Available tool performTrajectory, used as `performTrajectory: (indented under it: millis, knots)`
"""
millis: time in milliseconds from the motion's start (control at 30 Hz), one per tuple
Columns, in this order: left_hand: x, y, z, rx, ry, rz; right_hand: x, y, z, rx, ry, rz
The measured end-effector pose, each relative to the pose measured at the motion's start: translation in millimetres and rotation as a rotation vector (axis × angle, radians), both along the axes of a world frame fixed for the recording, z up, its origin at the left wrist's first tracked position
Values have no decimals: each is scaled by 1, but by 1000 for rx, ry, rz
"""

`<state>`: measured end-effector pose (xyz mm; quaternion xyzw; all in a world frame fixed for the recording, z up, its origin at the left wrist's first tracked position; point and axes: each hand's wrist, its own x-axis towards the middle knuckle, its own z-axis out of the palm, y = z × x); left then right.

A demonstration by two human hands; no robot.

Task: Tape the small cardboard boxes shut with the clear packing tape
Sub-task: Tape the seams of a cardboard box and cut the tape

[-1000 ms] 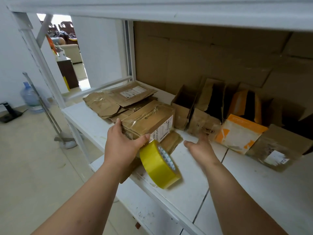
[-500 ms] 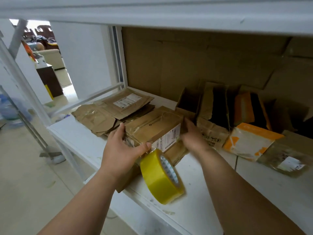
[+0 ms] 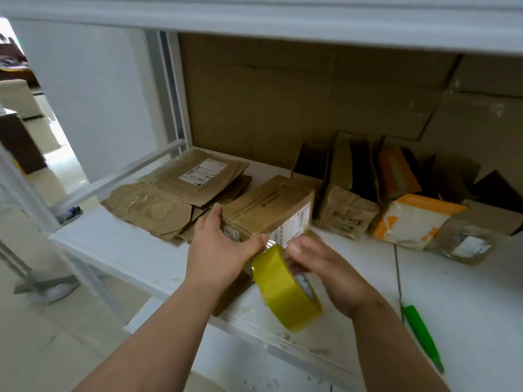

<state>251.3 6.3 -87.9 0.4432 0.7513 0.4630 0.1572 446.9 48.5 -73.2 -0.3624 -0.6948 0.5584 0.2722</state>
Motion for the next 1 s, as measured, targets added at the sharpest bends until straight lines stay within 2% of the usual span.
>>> performTrajectory:
  millis: [67,100,300,600,700,867,1000]
  knots:
    - [-3,1,0,5,-17,-2,9,-7,5,-88,-98,187]
    - [-4,1,1,11,-33,2,11,-11,5,-94,-149,211]
    - [-14,-8,7,54,-3,37,8,-38,-3,112,-264,91]
    - [1,-33,12,65,-71,34,33,-56,13,90,-121,18]
    - [11,-37,19,44,-100,4,43,-62,12,89,-138,-26]
    - [25,-41,20,78,-268,-28,54,-71,11,-11,-98,-47]
    - [26,-37,14,84,-300,-33,43,-80,-2,52,-195,-135]
